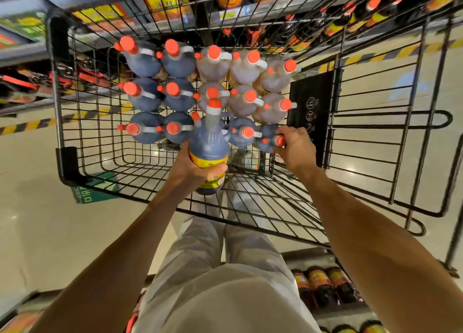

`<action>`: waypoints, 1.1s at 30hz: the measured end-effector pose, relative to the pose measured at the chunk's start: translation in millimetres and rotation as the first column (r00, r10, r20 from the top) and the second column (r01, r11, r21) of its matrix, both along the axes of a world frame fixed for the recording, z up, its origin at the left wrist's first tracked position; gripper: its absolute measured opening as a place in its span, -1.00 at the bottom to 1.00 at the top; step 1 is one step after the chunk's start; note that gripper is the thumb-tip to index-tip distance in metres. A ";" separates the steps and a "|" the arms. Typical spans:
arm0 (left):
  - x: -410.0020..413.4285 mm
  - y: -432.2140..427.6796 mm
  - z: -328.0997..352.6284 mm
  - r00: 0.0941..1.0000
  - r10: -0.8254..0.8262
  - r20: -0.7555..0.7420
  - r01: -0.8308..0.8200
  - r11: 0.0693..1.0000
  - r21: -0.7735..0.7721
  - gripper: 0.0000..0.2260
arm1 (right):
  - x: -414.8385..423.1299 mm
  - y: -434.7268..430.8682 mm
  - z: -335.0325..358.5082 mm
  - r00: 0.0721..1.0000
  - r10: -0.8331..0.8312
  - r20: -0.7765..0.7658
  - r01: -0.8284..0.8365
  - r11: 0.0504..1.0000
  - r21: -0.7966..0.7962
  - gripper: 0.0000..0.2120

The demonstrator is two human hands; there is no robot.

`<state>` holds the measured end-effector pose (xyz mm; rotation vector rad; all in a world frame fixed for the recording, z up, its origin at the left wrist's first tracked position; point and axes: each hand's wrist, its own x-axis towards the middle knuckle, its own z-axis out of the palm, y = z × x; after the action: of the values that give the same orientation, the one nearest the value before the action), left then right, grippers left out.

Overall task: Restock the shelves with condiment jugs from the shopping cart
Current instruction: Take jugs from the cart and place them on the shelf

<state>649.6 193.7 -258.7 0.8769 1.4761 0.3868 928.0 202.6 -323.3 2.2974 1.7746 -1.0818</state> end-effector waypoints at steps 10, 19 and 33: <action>3.2 0.0 5.6 1.000 0.013 0.000 -0.013 1.000 0.020 -0.50 | -13.3 -24.5 11.3 0.979 0.108 -0.173 -0.124 0.989 -0.081 -0.74; 3.7 -0.8 -0.5 0.997 0.027 -0.070 -0.028 0.999 -0.017 -0.42 | -30.0 -13.5 2.3 0.900 0.013 -0.436 -0.071 0.991 -0.117 -0.72; 4.9 -3.4 -7.9 0.993 0.010 -0.115 -0.013 1.000 -0.024 -0.29 | -14.4 -27.7 -32.3 0.900 -0.109 -0.422 -0.036 0.946 -0.322 -0.25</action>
<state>654.5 190.3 -266.6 0.8833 1.5896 0.3298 913.6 174.9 -355.7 2.0066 1.5132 -1.8592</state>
